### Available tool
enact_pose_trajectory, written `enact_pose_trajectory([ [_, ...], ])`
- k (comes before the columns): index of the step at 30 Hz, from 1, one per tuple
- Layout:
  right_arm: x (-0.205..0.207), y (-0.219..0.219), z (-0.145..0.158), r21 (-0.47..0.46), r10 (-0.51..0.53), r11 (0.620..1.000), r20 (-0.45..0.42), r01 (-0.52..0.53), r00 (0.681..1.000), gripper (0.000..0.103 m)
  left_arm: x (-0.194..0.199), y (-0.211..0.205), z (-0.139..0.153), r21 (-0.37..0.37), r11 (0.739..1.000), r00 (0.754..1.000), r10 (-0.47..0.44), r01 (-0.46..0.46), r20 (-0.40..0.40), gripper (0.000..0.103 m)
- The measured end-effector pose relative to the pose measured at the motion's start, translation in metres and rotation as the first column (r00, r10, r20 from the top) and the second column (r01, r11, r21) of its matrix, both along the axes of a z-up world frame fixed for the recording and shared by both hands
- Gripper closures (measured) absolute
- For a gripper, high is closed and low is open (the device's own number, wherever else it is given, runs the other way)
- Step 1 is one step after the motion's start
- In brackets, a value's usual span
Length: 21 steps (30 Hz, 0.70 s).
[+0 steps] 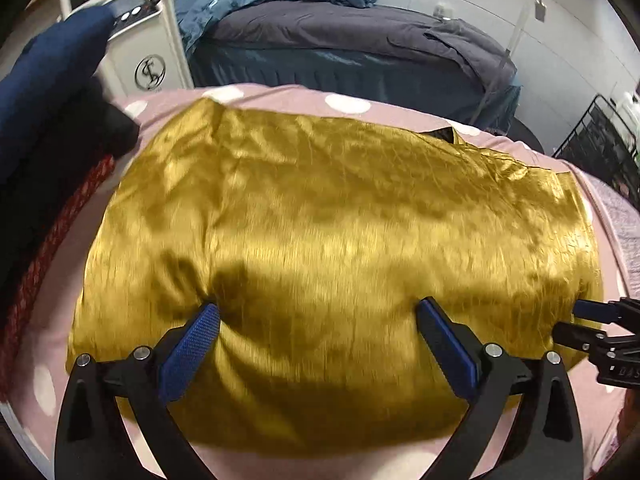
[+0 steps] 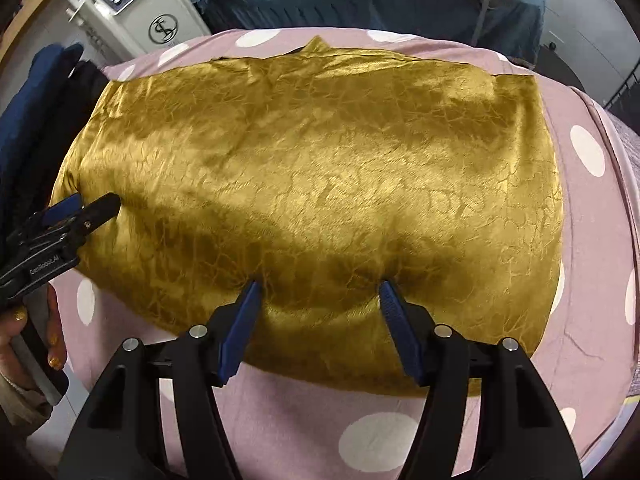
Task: Fold large clothes
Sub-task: 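Open both tools and smooth the folded jacket flat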
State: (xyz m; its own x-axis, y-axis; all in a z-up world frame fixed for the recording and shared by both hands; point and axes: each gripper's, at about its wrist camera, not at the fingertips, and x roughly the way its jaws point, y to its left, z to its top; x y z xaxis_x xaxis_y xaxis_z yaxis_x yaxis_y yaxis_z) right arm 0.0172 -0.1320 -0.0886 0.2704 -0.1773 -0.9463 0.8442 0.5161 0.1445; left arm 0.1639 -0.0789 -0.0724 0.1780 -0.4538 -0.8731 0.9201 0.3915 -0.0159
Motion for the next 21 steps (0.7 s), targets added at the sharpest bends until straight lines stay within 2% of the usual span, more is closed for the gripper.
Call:
enact_pose_trajectory([
  [2,-0.002,-0.009,-0.007,0.026,-0.031,0.999,-0.015,0.032,0.999,0.029,0.001,-0.012,-0.007,0.019,1.000,1.000,-0.015,0.015,0.020,0.006],
  [4,-0.005,-0.013,-0.012,0.052,-0.056,0.997,0.002,0.055,0.998,0.028,0.005,-0.019,-0.017,0.036,0.999,1.000,-0.013,0.012,0.002,0.006],
  [8,-0.002,-0.014,-0.023,0.061,-0.036,0.997,-0.019,0.037,0.999,0.027,0.005,-0.026,-0.035,0.088,0.995,0.998,-0.054,0.051,0.025,0.005],
  [11,0.001,-0.016,-0.031,0.063,-0.032,0.997,-0.042,0.034,0.999,0.024,0.005,-0.034,-0.040,0.113,0.992,0.998,-0.064,0.060,0.027,0.005],
  [15,0.009,-0.021,-0.041,0.074,-0.033,0.997,-0.069,0.038,0.997,0.013,0.007,-0.042,-0.041,0.136,0.989,0.998,-0.056,0.054,0.011,0.005],
  [21,0.019,-0.016,-0.045,0.061,-0.013,0.998,-0.094,0.019,0.995,0.009,0.007,-0.037,-0.040,0.140,0.988,0.998,-0.062,0.059,0.021,0.005],
])
